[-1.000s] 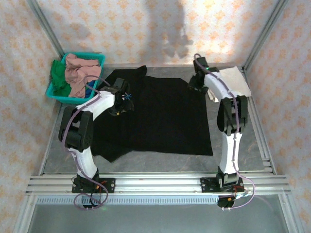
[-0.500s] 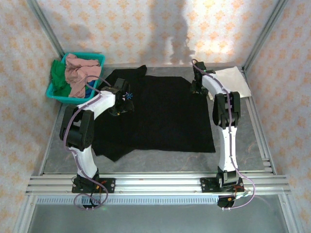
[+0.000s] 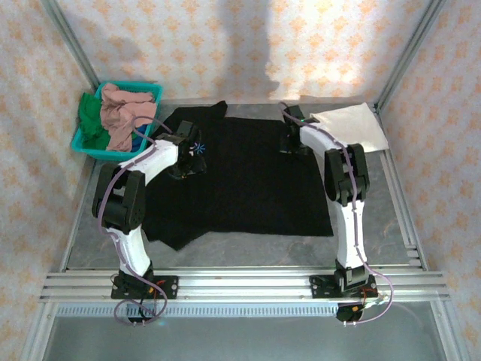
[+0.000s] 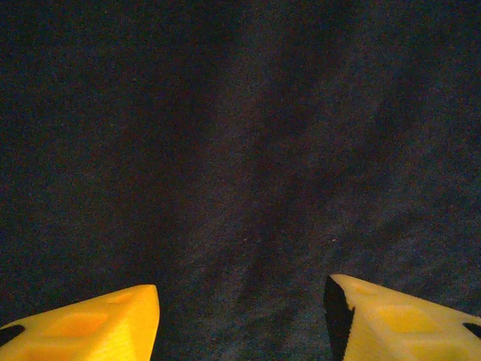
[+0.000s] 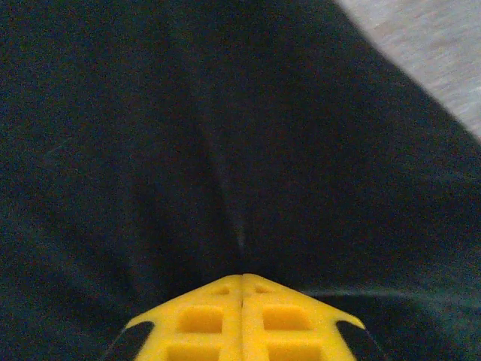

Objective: Fold and stack the t-shirts

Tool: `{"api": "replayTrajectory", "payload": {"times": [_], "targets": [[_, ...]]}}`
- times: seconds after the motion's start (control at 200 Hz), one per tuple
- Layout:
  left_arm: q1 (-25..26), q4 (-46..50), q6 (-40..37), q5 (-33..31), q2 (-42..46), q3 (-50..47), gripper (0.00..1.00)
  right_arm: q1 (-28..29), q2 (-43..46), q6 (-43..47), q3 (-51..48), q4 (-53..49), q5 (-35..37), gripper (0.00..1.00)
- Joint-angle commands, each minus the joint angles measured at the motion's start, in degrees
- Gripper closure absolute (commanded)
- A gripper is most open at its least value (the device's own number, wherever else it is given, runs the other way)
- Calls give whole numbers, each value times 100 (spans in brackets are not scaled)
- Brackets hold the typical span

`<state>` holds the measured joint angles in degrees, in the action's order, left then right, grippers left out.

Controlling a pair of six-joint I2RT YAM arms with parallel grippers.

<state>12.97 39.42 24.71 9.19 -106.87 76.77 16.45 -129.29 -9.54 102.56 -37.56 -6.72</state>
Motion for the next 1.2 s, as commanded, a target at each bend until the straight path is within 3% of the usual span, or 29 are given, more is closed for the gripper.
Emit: {"api": "replayTrajectory", "payload": {"times": [0.0, 0.115, 0.35, 0.555, 0.656, 0.741, 0.836, 0.901, 1.086, 1.191], "targets": [[-59, 226, -144, -101, 279, -13, 39, -130, 130, 71, 352, -245, 329, 66], [-67, 225, -142, -92, 254, 8, 39, -468, -428, 289, 1354, -816, 267, 40], [-71, 245, -173, -95, 230, 46, 39, -761, -1788, 653, 3493, -2065, -86, 30], [-66, 299, -202, -108, 192, 110, 39, -836, -2109, 870, 3837, -2212, -420, 27], [-67, 288, -197, -110, 215, 88, 39, -836, -2020, 968, 3793, -2283, -968, 35], [-65, 281, -190, -119, 222, 75, 39, -770, -1748, 988, 3527, -2133, -1218, 56], [-61, 290, -186, -106, 210, 83, 39, -611, -1428, 956, 3357, -2071, -851, 81], [-69, 299, -201, -124, 206, 91, 39, -478, -1237, 823, 3335, -2131, -292, 89], [-79, 426, -259, -186, 201, 197, 40, 449, -620, 899, 2769, -2056, 2186, 91], [-93, 483, -250, -266, 193, 198, 39, 998, -353, 671, 2164, -1940, 2623, 80]]}}
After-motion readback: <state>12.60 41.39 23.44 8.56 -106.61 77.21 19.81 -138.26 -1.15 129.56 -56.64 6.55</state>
